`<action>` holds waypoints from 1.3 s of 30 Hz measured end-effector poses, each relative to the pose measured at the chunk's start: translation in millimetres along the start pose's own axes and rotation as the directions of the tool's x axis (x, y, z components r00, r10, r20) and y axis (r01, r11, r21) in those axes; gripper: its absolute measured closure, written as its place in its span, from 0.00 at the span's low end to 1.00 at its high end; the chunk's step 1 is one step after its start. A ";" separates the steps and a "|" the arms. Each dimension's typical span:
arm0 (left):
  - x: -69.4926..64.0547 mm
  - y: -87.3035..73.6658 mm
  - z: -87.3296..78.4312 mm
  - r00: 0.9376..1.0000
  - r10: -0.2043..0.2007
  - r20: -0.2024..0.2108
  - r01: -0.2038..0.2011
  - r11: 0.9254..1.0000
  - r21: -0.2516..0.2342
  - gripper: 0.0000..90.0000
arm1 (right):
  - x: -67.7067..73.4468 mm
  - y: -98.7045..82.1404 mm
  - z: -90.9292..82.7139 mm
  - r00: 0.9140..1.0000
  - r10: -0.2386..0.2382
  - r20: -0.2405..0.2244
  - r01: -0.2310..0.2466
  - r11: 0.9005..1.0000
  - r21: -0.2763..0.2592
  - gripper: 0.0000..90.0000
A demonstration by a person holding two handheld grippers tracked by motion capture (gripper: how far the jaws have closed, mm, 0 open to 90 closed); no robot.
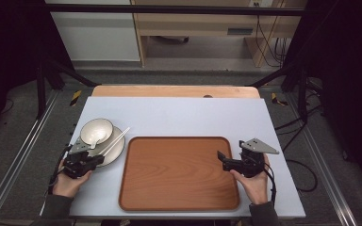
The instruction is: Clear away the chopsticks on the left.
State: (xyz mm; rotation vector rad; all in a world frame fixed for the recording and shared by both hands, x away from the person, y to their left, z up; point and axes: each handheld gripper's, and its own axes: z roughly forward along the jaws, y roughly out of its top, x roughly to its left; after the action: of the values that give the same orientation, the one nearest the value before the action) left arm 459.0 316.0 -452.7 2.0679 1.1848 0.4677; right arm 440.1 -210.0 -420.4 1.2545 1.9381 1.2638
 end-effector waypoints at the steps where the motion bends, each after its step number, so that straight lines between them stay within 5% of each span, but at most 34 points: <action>1: -0.8 -0.1 -0.2 1.000 -0.002 0.002 0.002 1.000 -0.004 0.93 | 0.0 0.0 0.0 1.000 0.000 0.000 0.000 1.000 0.000 0.09; 16: -20.0 5.9 -18.5 1.000 -0.023 0.001 0.023 0.997 -0.075 0.94 | -1.4 2.1 -4.3 1.000 -0.001 0.006 0.002 1.000 -0.016 0.08; 28: -56.1 7.5 -30.9 0.996 -0.081 -0.035 0.075 0.984 -0.160 0.94 | -3.2 3.9 -8.5 1.000 0.010 0.018 -0.010 1.000 -0.029 0.06; 39: -95.0 7.5 -29.5 0.985 -0.153 -0.082 0.133 0.969 -0.207 0.94 | -2.0 4.0 -9.2 1.000 0.010 0.017 -0.010 1.000 -0.025 0.06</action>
State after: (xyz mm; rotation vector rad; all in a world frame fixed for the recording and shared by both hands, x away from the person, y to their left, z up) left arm 396.5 243.8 -424.0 1.7912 1.2788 0.5996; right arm 435.4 -215.2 -412.9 1.2601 1.9008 1.2736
